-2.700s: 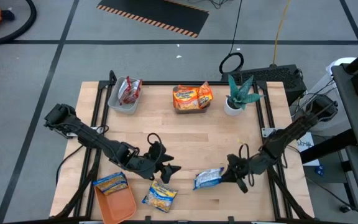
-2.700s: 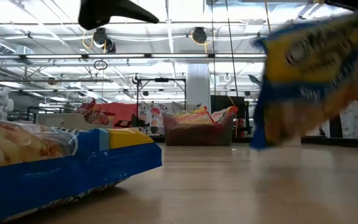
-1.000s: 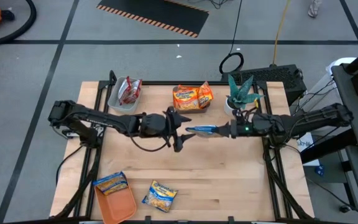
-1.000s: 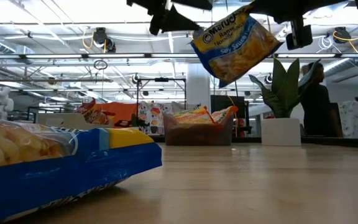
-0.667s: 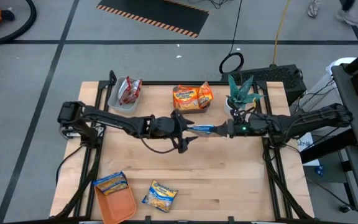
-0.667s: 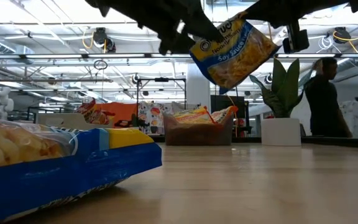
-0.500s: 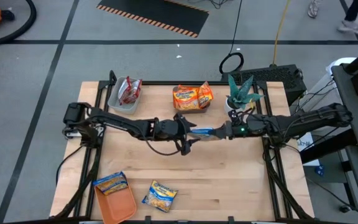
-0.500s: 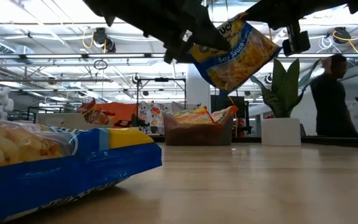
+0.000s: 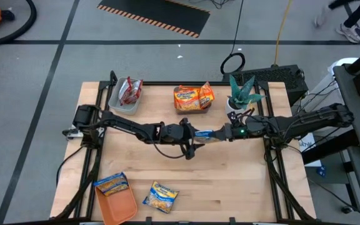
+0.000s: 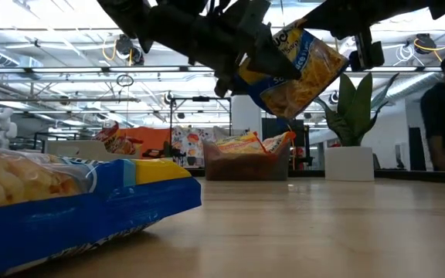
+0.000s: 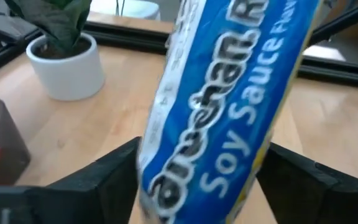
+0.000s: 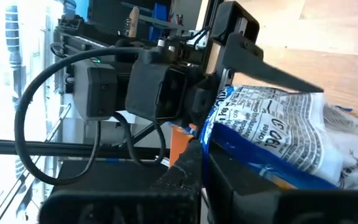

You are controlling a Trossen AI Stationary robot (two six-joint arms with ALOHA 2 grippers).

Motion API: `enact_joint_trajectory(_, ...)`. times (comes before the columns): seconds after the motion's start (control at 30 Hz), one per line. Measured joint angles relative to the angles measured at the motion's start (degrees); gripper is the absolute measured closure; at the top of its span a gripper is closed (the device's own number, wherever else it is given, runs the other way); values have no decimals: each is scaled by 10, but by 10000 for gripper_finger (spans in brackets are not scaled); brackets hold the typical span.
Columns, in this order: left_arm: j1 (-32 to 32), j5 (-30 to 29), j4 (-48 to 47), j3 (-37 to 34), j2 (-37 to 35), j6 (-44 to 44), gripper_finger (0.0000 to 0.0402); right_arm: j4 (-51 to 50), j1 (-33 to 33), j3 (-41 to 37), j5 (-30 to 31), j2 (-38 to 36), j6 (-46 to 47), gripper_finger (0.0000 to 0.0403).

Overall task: Sort Maruchan noodles
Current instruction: Put the right blue noodle pack into the orange bin

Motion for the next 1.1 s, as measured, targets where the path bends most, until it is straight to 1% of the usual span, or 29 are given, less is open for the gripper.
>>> enact_joint_trajectory(0.1,0,0,12,0,0,0,144,-3,-3,0,-2,0,-7,403)
enact_joint_trajectory(0.2,0,0,16,0,0,-3,180,-3,-13,0,-27,0,-9,403)
enact_joint_trajectory(0.33,0,0,17,0,0,-4,224,-3,-25,0,-45,0,-26,403)
enact_joint_trajectory(0.5,1,0,23,0,0,-4,267,-7,-44,0,-69,-1,-48,403)
enact_joint_trajectory(0.67,1,-2,25,0,0,-19,272,-10,-65,0,-90,-1,-67,402)
enact_joint_trajectory(0.77,2,-2,28,0,0,-29,271,-9,-75,0,-91,-4,-74,387)
enact_joint_trajectory(0.97,2,-3,25,0,0,-64,271,-13,-101,0,-93,-15,-85,318)
enact_joint_trajectory(1.1,0,18,18,0,-8,-75,271,-17,-117,0,-104,-27,-105,275)
